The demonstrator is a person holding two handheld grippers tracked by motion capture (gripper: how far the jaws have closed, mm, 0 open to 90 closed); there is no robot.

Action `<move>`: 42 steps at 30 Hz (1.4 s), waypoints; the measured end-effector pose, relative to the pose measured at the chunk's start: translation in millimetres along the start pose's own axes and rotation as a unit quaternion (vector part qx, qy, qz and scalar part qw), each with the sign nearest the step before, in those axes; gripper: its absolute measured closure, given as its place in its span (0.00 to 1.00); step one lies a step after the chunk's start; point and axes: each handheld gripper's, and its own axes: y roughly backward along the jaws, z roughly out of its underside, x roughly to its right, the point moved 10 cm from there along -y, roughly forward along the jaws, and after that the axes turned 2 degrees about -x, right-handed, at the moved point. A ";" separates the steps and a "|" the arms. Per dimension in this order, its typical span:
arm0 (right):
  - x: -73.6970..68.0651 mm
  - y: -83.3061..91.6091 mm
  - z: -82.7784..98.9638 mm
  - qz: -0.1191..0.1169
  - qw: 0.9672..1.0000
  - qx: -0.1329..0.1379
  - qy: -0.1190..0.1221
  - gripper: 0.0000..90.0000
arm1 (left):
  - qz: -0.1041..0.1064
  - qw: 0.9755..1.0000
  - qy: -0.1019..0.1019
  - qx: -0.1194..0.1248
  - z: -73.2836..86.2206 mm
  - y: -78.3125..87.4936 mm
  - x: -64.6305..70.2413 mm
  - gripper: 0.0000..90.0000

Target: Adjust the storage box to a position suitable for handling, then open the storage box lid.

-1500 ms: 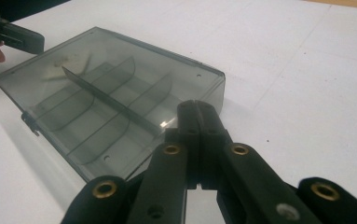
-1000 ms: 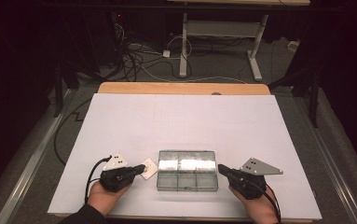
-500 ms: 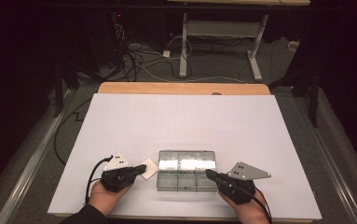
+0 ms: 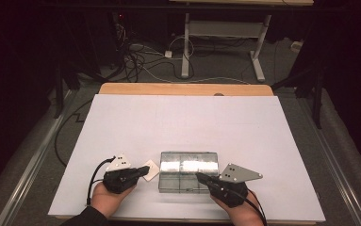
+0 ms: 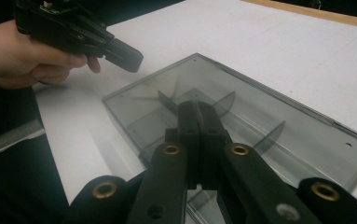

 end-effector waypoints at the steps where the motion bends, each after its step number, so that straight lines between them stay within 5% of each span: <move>1: -0.9 -0.7 -0.7 -0.001 1.000 0.001 0.000 1.00 | 0.001 1.000 -0.001 -0.001 0.2 -0.2 0.3 0.97; 24: -40.5 -16.2 -2.6 -0.058 0.998 -0.008 0.022 1.00 | 0.010 1.000 -0.005 0.004 0.4 4.4 6.0 0.97; 42: -63.1 -33.1 32.2 -0.087 0.994 -0.062 0.027 1.00 | 0.016 1.000 -0.010 0.005 -0.4 4.7 9.6 0.97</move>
